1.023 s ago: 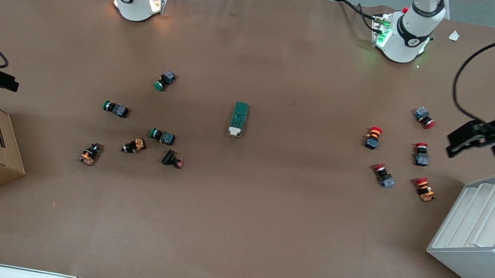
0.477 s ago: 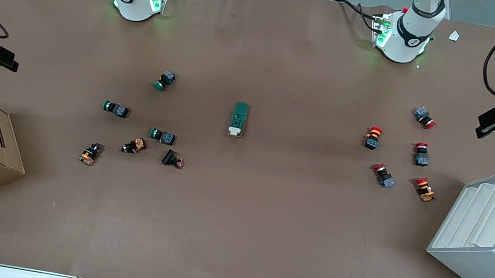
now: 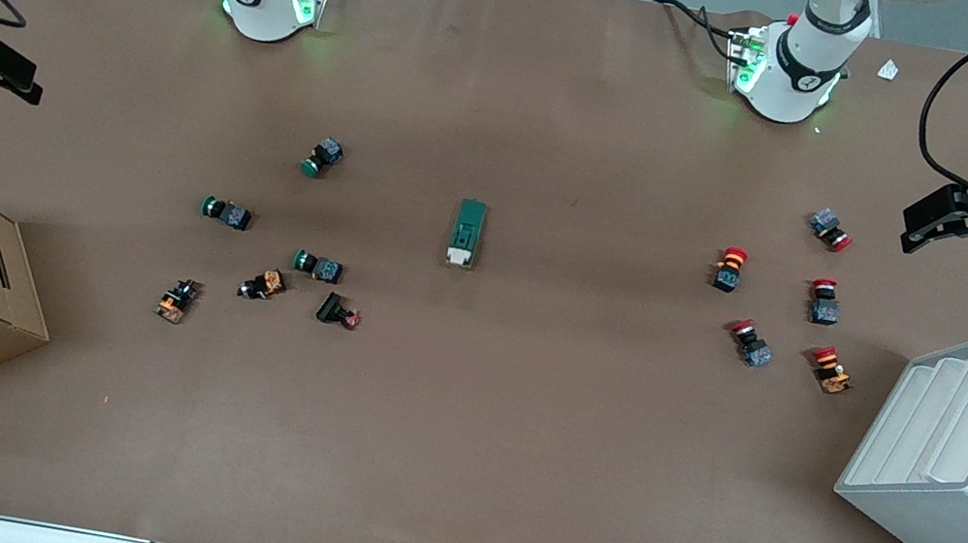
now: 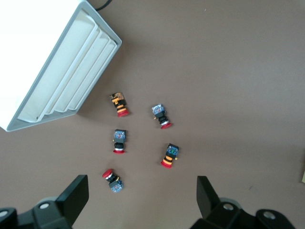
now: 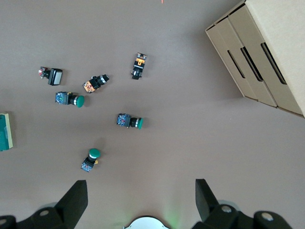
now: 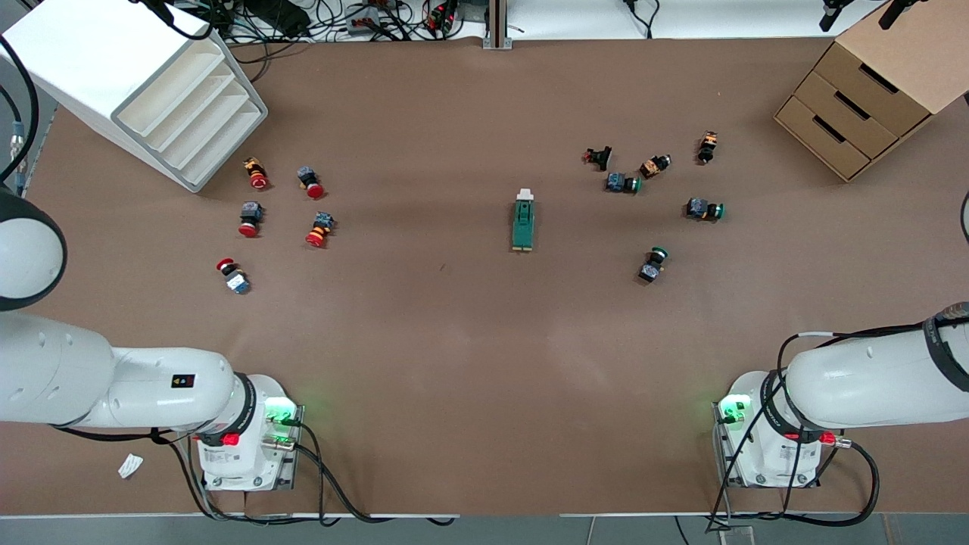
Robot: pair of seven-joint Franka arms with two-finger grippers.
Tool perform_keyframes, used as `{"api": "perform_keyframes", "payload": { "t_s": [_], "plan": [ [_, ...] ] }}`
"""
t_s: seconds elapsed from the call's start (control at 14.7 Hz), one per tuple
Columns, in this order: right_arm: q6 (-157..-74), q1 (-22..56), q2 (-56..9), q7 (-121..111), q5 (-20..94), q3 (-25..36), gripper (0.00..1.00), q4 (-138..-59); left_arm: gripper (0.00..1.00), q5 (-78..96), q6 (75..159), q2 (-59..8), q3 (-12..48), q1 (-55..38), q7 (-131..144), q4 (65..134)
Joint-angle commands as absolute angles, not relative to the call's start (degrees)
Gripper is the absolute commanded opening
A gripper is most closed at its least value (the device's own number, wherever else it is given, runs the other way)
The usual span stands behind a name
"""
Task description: Close load switch with both arms
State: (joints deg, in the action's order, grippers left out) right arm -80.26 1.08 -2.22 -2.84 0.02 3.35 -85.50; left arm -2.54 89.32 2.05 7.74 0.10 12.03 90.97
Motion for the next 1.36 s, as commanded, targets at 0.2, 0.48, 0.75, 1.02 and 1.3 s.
{"api": "perform_keyframes", "payload": {
  "t_s": [0.2, 0.48, 0.75, 1.02, 1.3],
  "plan": [
    [-80.07, 0.35, 2.37, -1.93, -1.14, 1.76, 1.00, -88.86, 1.00, -1.32, 89.91, 7.21, 7.91, 1.23, 9.59, 96.42],
    [-78.14, 0.00, 4.30, -1.85, -1.06, 1.84, 1.00, -89.12, 1.00, 0.88, 88.42, 7.65, 8.70, 4.57, 7.38, 96.50],
    [-78.49, 0.26, 4.48, -1.85, -0.62, 2.37, 1.00, -89.30, 1.00, 1.05, 87.98, 7.82, 8.53, 4.66, 7.21, 96.07],
    [-78.57, 0.26, 5.45, -1.84, 0.87, 2.55, 1.00, -90.08, 1.00, 1.23, 87.98, 7.21, 8.70, 4.13, 7.21, 94.58],
    [-78.92, 0.44, 6.77, -1.85, 1.49, 3.08, 1.00, -91.41, 1.00, 1.58, 87.89, 7.12, 8.70, 4.04, 7.38, 93.87]
  ]
}}
